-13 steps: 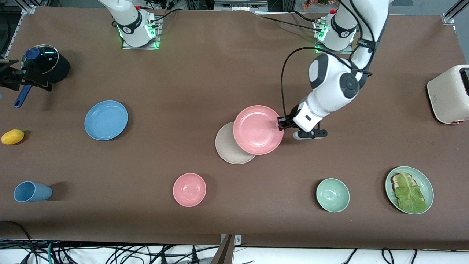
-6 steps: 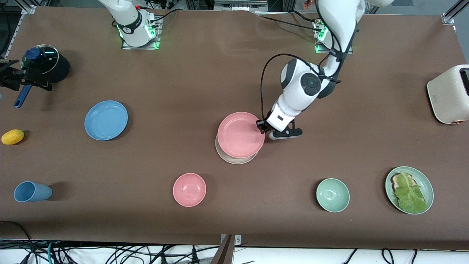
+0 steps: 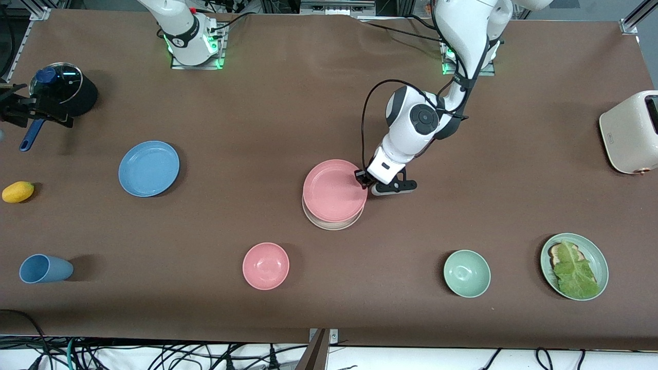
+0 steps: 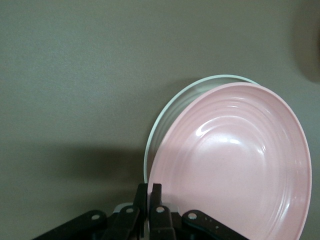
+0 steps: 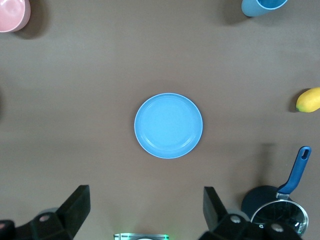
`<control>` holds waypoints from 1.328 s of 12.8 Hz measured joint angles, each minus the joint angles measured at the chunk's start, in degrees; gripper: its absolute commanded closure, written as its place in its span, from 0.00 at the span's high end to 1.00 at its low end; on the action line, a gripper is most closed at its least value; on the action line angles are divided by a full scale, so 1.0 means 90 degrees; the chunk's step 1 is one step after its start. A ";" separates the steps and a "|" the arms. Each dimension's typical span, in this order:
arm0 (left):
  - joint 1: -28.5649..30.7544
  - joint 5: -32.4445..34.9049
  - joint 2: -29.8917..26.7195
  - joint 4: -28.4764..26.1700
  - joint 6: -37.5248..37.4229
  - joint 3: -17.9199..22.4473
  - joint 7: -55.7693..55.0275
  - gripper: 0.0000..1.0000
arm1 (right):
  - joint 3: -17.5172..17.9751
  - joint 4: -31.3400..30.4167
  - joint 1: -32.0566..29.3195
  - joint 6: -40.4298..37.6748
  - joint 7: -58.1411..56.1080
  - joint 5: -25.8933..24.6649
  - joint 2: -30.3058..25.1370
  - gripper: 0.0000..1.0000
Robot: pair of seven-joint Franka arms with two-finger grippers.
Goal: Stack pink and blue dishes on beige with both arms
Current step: 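Open the left gripper and release the pink plate on the beige plate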
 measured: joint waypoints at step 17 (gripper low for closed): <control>-0.0071 0.0000 0.0279 0.0197 0.0327 0.0117 -0.0007 0.68 | -0.0014 -0.0001 -0.0001 -0.0003 0.0000 0.0000 0.0000 1.00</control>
